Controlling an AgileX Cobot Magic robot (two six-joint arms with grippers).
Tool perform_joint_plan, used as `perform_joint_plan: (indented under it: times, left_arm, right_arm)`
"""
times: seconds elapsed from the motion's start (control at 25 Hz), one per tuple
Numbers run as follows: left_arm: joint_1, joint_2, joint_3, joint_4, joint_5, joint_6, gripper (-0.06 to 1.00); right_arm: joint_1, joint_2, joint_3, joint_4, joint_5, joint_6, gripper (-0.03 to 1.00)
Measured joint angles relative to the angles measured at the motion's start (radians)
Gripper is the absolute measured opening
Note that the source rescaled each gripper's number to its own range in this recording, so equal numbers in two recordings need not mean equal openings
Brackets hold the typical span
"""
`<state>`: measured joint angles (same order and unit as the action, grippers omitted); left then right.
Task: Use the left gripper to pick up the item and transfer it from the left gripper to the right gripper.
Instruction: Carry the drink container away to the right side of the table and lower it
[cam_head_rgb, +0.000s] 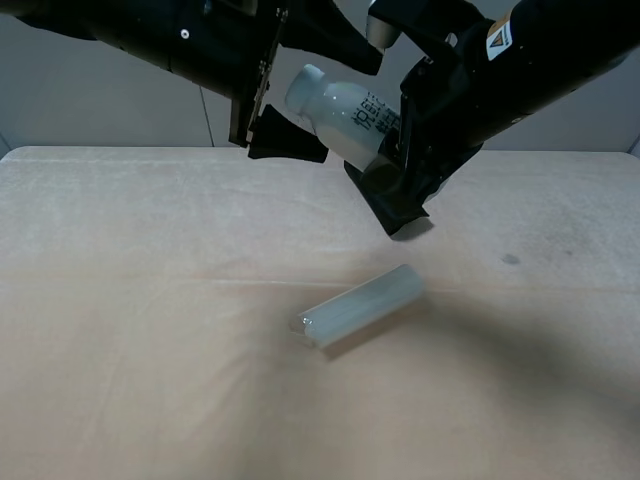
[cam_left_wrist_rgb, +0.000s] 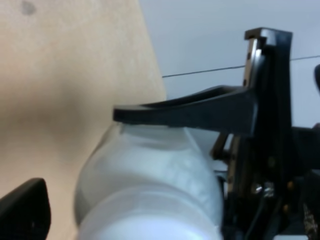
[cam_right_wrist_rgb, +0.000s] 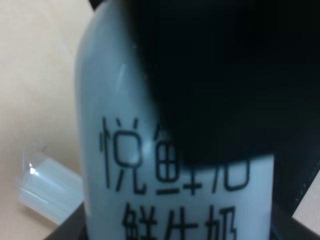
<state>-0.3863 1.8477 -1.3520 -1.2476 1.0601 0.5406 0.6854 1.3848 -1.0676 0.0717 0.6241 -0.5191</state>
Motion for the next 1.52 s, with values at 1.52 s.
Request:
perform_joint_plan:
  times: [1.52]
  left_arm:
    - [0.299,-1.039,0.136,0.931,0.009,-0.315,1.0]
  right_arm:
    - [0.0,0.0,0.0,0.008,0.002,0.049,0.05]
